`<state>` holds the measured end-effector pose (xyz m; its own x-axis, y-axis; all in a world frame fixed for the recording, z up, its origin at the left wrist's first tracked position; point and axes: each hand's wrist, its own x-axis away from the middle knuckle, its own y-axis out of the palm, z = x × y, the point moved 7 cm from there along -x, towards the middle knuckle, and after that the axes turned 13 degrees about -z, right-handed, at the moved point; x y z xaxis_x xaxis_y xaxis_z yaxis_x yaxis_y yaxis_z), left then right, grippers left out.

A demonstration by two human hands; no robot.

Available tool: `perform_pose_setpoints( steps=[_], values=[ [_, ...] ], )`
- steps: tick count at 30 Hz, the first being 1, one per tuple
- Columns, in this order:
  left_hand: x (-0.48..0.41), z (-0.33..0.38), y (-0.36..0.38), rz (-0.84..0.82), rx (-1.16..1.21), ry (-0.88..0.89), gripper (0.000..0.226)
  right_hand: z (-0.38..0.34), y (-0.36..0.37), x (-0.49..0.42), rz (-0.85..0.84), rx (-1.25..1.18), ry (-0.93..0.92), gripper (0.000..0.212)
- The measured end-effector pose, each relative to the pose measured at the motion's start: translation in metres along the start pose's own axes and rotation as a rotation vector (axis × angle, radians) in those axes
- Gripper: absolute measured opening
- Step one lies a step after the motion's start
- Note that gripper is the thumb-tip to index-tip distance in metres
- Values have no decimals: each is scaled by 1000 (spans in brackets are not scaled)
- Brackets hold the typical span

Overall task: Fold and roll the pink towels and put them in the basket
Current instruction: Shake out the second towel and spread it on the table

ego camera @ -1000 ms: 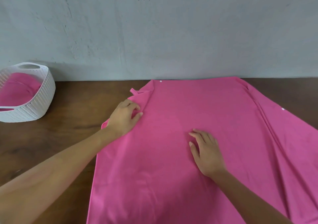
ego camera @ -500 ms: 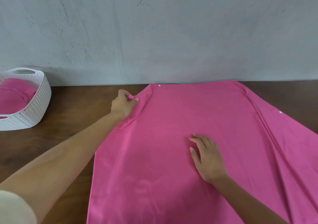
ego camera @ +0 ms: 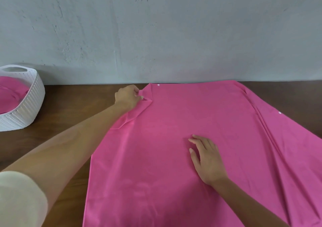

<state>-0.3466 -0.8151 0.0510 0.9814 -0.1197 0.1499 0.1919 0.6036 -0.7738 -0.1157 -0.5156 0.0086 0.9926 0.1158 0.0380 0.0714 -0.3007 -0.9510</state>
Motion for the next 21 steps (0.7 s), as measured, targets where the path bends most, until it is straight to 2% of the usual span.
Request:
perform_pose_setpoints(
  steps=[2, 7, 12, 17, 21],
  values=[
    [-3, 8, -4, 21, -48, 55, 1, 0, 0, 0, -3, 4, 3, 35],
    [-14, 6, -47, 87, -19, 87, 13, 1, 1, -1, -4, -3, 1, 35],
    [-25, -10, -96, 131, -21, 103, 14, 1, 0, -1, 1, -5, -9, 35],
    [-36, -13, -114, 188, 34, 54, 21, 1, 1, -1, 0, -1, -10, 35],
    [-39, -7, -116, 289, 91, 59, 17, 1, 0, -1, 1, -5, -7, 35]
  ],
)
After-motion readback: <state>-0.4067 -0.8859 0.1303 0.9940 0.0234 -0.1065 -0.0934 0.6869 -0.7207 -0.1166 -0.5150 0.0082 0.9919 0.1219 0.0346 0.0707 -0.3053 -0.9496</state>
